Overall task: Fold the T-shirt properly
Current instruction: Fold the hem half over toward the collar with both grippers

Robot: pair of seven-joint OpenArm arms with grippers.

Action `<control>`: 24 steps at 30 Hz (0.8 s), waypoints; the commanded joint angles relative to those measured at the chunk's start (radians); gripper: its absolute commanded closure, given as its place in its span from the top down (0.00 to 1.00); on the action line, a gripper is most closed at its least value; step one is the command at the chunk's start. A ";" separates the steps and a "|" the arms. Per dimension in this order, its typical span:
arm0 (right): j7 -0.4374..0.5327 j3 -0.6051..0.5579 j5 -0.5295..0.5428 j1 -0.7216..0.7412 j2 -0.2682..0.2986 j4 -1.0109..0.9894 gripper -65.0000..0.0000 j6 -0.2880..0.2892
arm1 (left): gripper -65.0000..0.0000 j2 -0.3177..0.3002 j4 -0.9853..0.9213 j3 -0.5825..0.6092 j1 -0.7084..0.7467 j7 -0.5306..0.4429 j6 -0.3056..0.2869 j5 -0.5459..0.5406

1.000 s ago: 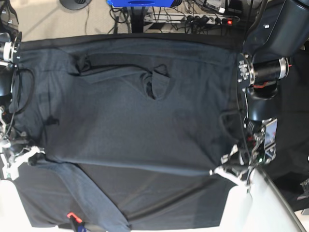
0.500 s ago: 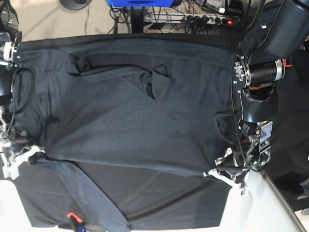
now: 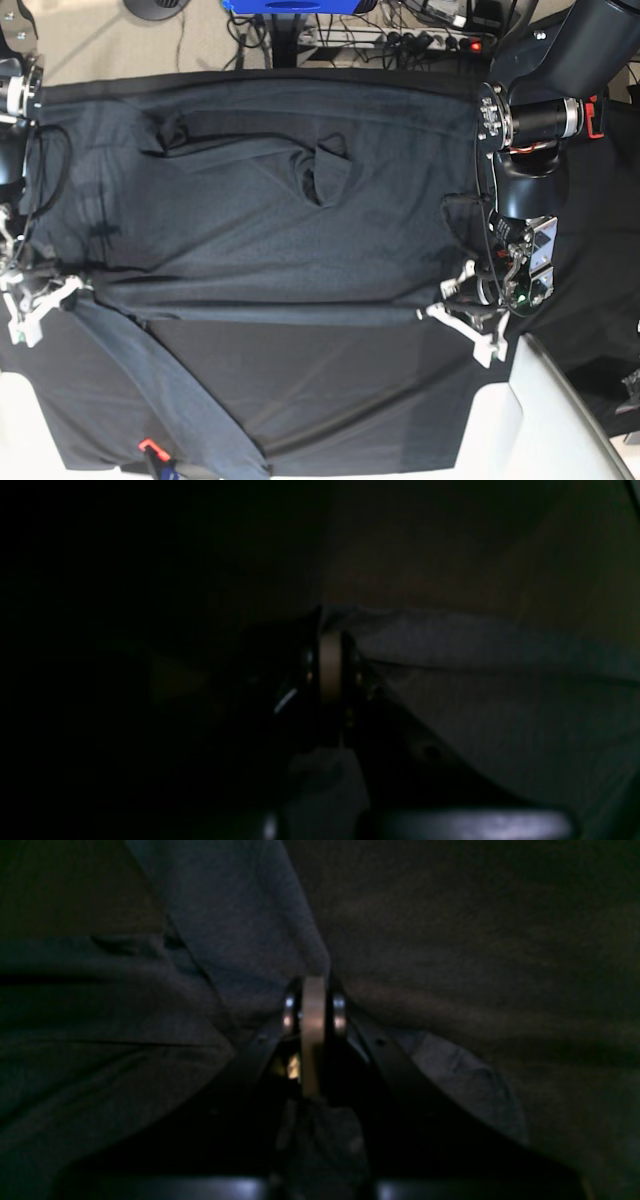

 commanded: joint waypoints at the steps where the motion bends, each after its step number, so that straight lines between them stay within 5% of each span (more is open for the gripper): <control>1: 0.008 0.003 0.009 0.028 0.028 0.016 0.00 0.001 | 0.00 -0.008 0.038 -0.001 -0.028 0.001 -0.022 -0.011; 4: -0.024 0.003 0.009 0.027 0.030 0.016 0.00 0.001 | 0.00 -0.009 0.145 -0.001 0.016 0.057 -0.082 -0.006; 10: -0.038 0.005 0.009 0.005 0.047 0.019 0.00 0.001 | 0.00 -0.009 0.343 -0.001 0.111 0.179 -0.093 -0.011; 24: -0.081 0.011 0.016 -0.113 0.042 0.138 0.00 0.001 | 0.00 -0.026 0.446 -0.012 0.239 0.185 -0.094 -0.011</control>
